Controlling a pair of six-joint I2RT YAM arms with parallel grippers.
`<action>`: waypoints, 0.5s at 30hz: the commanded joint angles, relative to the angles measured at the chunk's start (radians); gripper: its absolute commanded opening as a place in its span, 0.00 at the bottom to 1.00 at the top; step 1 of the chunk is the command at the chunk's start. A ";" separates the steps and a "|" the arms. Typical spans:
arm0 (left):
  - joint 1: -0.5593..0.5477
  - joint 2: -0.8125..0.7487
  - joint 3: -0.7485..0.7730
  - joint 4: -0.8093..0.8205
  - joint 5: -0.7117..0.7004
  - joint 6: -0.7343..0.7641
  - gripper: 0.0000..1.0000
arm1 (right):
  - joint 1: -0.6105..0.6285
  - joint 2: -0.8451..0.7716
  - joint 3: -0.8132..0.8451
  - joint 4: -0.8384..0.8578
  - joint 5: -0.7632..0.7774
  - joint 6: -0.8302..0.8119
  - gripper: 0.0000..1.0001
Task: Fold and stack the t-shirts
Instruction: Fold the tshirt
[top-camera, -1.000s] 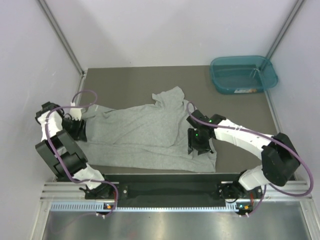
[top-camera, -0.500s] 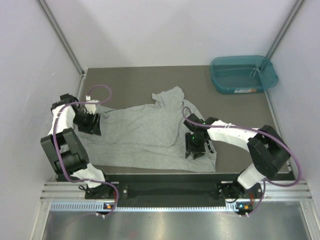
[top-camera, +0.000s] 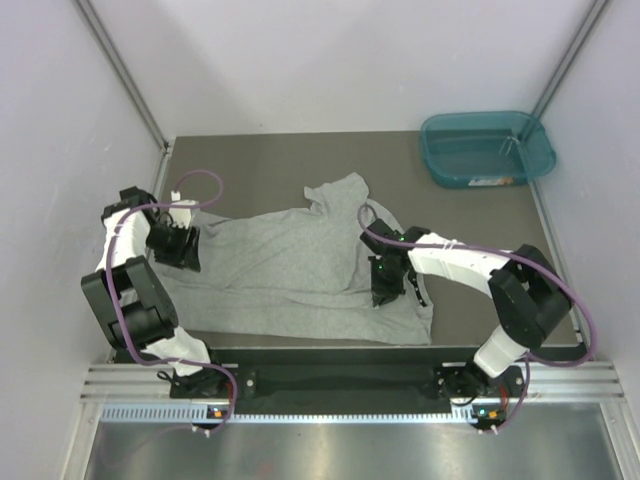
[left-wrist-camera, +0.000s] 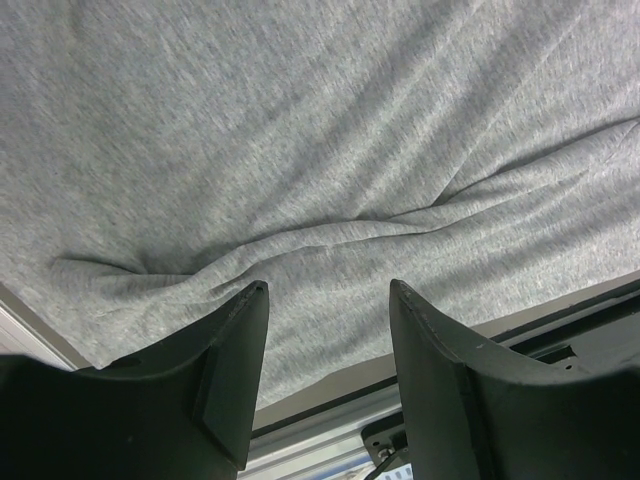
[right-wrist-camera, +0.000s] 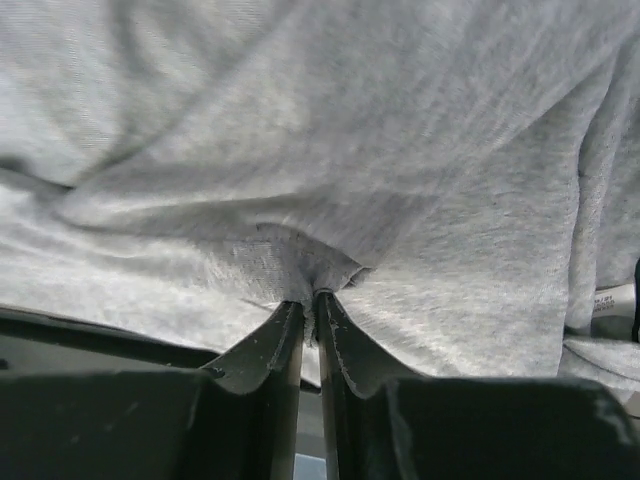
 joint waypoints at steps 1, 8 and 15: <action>0.003 -0.001 0.037 -0.005 0.004 0.007 0.56 | 0.028 0.002 0.106 -0.052 0.058 -0.033 0.12; 0.003 -0.004 0.032 0.000 0.000 0.009 0.56 | 0.049 0.068 0.244 -0.111 0.118 -0.094 0.06; 0.003 -0.004 0.044 -0.006 -0.005 0.012 0.56 | 0.049 0.223 0.421 -0.095 0.166 -0.235 0.05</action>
